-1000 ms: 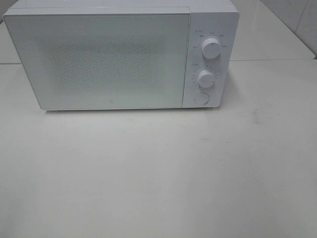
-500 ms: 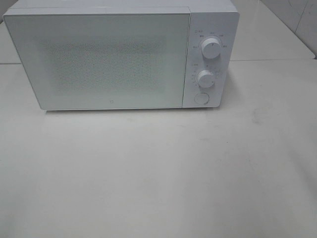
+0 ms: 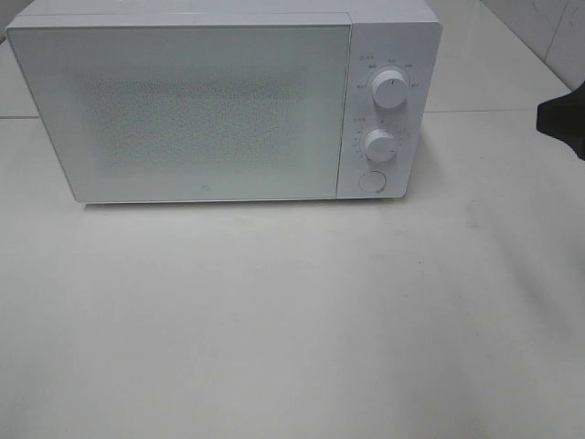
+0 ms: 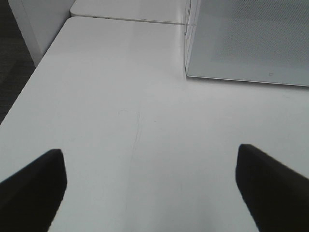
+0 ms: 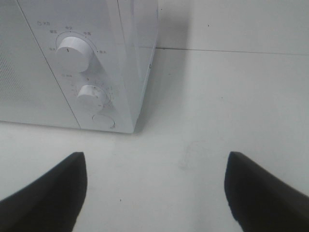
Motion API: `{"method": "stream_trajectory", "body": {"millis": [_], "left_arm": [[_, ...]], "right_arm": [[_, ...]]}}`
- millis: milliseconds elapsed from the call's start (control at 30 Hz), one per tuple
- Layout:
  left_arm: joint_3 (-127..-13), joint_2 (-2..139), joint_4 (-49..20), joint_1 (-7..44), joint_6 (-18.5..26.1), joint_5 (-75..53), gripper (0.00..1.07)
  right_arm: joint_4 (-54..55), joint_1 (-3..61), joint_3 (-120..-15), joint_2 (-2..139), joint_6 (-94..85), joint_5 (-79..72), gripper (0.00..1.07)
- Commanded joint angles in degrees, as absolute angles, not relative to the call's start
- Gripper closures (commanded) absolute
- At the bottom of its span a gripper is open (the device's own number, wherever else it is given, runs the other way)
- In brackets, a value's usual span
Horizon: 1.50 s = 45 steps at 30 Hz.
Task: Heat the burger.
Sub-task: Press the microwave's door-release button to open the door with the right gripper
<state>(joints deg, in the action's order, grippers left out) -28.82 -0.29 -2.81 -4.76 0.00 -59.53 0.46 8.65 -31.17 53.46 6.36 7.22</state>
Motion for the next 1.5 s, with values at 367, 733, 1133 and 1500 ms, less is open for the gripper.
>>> {"method": "stream_trajectory", "body": {"millis": [367, 733, 1133, 1500], "left_arm": [[-28.59, -1.38, -2.98, -4.53, 0.0, -59.42, 0.2], [-28.59, -1.38, -2.98, -4.53, 0.0, -59.42, 0.2], [-28.59, -1.38, -2.98, -4.53, 0.0, -59.42, 0.2], [-28.59, -1.38, -2.98, -4.53, 0.0, -59.42, 0.2]], "right_arm": [[0.46, 8.37, -20.63, 63.88, 3.9, -28.65, 0.32], [9.22, 8.42, -14.55, 74.83, -4.76, -50.88, 0.32], [24.81, 22.0, -14.09, 85.08, -10.89, -61.31, 0.32], [39.76, 36.33, -17.93, 94.6, -13.35, -67.27, 0.32]]}}
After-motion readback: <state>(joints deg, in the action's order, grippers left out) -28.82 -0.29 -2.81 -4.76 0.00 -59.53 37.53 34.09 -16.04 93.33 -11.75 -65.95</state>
